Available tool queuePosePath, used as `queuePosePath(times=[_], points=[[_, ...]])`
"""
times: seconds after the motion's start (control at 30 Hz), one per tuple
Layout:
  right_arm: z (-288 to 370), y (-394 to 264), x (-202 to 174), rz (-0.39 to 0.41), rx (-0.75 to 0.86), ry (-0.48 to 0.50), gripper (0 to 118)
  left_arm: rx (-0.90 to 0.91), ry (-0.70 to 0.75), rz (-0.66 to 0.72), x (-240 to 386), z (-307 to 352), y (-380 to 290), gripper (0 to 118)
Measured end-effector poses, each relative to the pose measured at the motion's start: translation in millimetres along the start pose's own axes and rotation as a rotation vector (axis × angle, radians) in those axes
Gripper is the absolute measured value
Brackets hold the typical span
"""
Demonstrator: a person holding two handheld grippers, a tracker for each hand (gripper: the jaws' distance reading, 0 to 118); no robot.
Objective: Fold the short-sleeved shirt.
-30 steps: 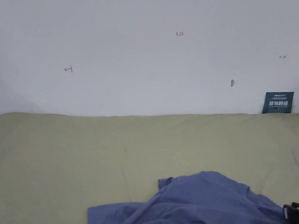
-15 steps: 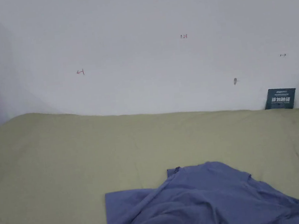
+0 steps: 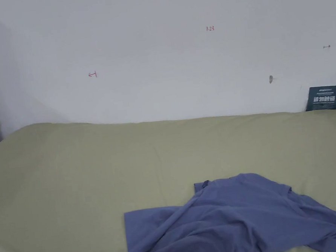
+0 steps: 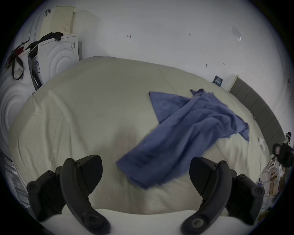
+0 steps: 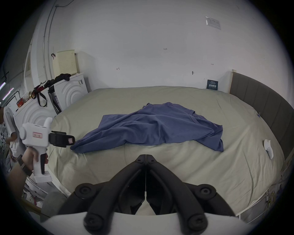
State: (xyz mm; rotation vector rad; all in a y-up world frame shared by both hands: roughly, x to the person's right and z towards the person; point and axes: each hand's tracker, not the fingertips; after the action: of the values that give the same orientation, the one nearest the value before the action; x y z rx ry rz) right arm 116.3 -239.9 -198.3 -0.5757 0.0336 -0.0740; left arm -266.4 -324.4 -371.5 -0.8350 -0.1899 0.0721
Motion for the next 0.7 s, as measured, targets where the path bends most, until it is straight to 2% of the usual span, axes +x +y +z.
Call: queuePosePath(times=[0.03, 0.07, 0.1, 0.13, 0.17, 0.23, 0.3, 0.33, 0.37, 0.4, 0.43, 0.5, 0.57, 0.7], points=[[-2, 0, 1, -0.004, -0.003, 0.007, 2, -0.021, -0.007, -0.004, 0, -10, 2, 111], [-7, 1, 4, -0.016, -0.008, 0.016, 2, -0.063, -0.035, -0.008, 1, -20, 1, 103], [-12, 4, 5, -0.023, -0.015, 0.018, 2, -0.081, -0.036, -0.004, 2, -25, 0, 80], [-19, 8, 7, -0.026, -0.023, 0.021, 2, -0.104, -0.021, 0.006, 3, -29, -2, 37], [-27, 15, 11, -0.024, -0.032, 0.025, 2, -0.093, -0.035, 0.004, 5, -30, -5, 6], [-48, 35, 20, -0.008, -0.035, 0.014, 2, -0.008, -0.028, 0.023, 11, -25, -8, 5], [-81, 68, 39, 0.003, -0.022, -0.003, 8, -0.043, -0.056, 0.059, 11, -24, -11, 5], [-100, 84, 50, 0.005, -0.023, -0.002, 22, -0.034, -0.058, 0.062, 11, -23, -12, 5], [-126, 107, 65, 0.007, -0.034, 0.017, 67, -0.025, -0.063, 0.065, 10, -22, -13, 5], [-155, 131, 78, 0.004, -0.085, 0.033, 102, -0.026, -0.062, 0.069, 7, -21, -12, 5], [-183, 152, 92, 0.011, -0.163, 0.045, 118, -0.026, -0.067, 0.074, 6, -20, -12, 5], [-236, 192, 109, 0.067, -0.228, 0.036, 114, -0.027, -0.072, 0.074, 7, -19, -14, 5], [-295, 231, 119, 0.096, -0.270, -0.060, 114, -0.029, -0.063, 0.050, 11, -19, -14, 5], [-378, 264, 118, 0.112, -0.416, -0.045, 114, -0.029, -0.062, 0.023, 13, -20, -16, 5]])
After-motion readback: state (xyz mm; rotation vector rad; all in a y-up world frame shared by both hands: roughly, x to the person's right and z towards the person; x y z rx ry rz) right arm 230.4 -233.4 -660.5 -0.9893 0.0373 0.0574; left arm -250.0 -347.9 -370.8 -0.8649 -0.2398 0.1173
